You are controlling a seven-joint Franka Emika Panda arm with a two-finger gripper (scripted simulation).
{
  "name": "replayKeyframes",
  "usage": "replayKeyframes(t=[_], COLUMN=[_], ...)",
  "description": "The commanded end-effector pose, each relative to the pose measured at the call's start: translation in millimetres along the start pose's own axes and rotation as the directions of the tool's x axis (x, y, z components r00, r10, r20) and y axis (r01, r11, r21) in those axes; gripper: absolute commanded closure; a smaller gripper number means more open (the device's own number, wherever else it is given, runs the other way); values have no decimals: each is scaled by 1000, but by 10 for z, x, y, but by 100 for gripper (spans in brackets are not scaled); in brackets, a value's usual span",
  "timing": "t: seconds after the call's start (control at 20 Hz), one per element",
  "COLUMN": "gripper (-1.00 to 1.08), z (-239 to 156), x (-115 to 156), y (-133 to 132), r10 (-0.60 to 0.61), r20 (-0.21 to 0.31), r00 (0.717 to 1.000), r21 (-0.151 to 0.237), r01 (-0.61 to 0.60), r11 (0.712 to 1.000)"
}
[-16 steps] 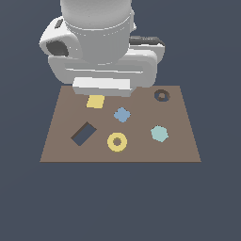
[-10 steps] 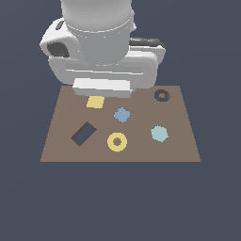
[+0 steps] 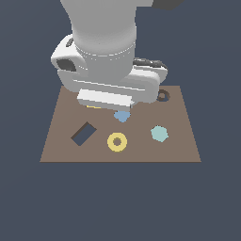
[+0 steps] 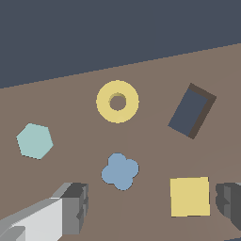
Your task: Insert a designated object into the corresponding slot on a board.
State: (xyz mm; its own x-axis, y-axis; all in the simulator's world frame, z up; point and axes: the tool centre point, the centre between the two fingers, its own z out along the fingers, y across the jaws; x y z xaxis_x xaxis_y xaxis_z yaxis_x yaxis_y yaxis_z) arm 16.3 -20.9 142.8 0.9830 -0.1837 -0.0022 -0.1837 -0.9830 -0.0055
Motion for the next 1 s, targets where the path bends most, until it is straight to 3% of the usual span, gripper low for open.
replayKeyframes(t=[0.0,0.3,0.95], gripper=[-92,-92,-92], z=[89,368,847], x=[55,255,649], y=[-41,-149,-245], r10=[46,197,448], r20=[0,-2,-4], r00=[999,980,894], r21=[-1,-3,-4], r01=[-46,-197,-448], r11=[999,980,894])
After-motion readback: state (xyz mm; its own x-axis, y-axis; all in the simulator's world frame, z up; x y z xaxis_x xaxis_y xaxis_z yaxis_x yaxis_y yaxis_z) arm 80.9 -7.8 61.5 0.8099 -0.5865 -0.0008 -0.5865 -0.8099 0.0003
